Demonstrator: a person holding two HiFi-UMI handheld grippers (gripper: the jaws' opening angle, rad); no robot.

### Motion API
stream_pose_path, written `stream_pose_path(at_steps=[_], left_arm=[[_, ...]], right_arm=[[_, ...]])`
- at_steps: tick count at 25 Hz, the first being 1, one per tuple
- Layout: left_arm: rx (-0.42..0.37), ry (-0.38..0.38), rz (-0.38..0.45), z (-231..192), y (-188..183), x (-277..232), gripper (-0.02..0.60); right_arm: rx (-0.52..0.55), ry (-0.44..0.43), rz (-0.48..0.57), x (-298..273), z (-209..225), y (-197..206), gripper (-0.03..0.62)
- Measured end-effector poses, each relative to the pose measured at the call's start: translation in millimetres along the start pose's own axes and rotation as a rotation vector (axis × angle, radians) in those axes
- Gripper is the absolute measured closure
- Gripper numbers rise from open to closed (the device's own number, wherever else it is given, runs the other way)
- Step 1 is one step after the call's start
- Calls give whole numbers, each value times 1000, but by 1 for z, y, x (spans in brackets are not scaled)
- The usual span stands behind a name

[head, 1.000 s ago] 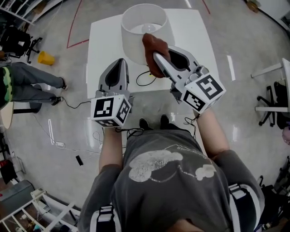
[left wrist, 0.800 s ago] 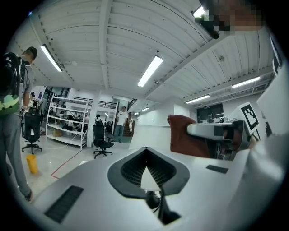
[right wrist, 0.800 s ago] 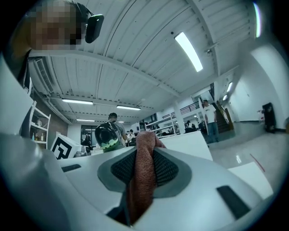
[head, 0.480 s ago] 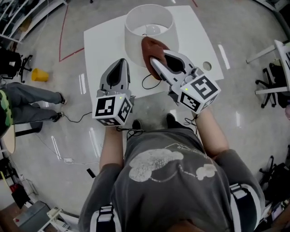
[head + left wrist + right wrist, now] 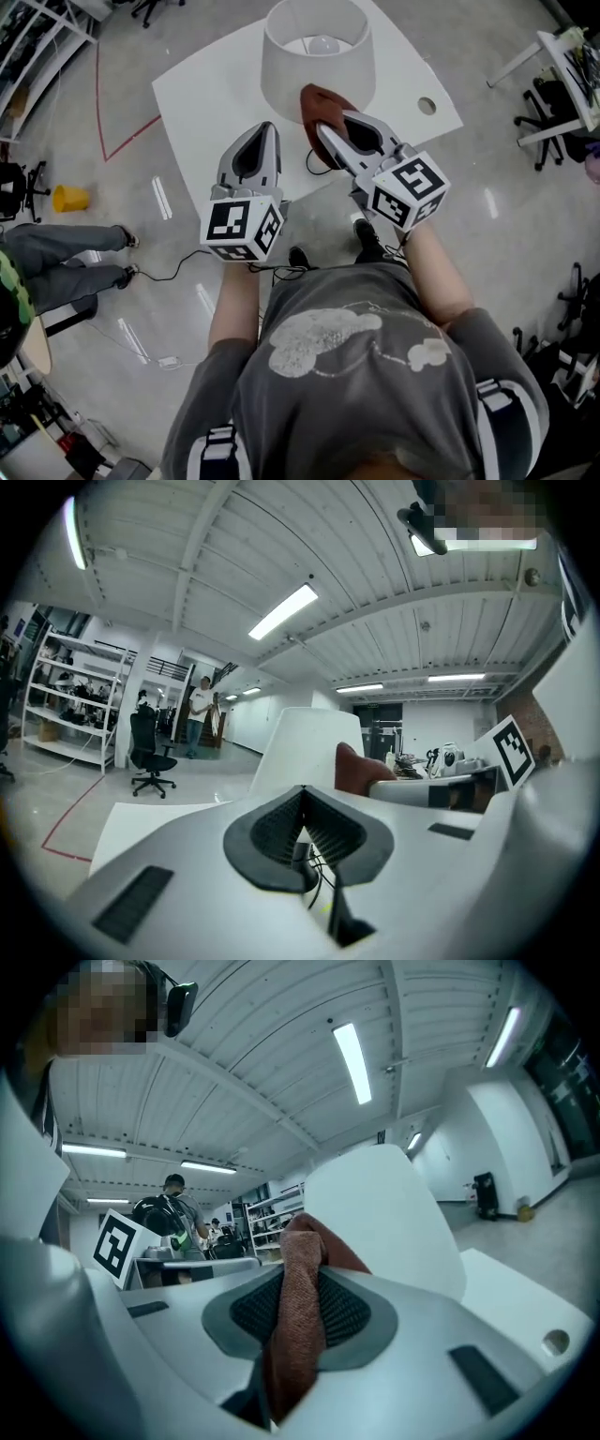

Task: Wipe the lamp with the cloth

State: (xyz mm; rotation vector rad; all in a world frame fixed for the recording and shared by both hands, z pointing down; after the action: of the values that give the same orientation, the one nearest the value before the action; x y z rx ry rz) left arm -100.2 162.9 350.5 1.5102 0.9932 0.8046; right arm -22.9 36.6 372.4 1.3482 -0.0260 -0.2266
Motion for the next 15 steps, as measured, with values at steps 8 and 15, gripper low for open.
stream_pose_path(at_steps=[8,15], left_arm=[[-1,104,-35,-21,9,7,574],[4,170,-61,-31,14,17,574]], right_arm=[[-64,143,-10,-10,-7,31,508],[-86,239,-4,-4,-19,39,508]])
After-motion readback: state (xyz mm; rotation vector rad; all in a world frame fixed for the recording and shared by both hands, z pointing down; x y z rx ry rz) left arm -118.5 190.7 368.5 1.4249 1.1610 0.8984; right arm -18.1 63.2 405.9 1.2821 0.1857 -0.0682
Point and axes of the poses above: the fingertips, and each gripper's own axes: x backward along the fingers, z to its right, y out of its underside, the point moved 5 cm from there along x, backward along the fingers, and after that the axes turned 4 degrees about y, right-handed, at the moved point
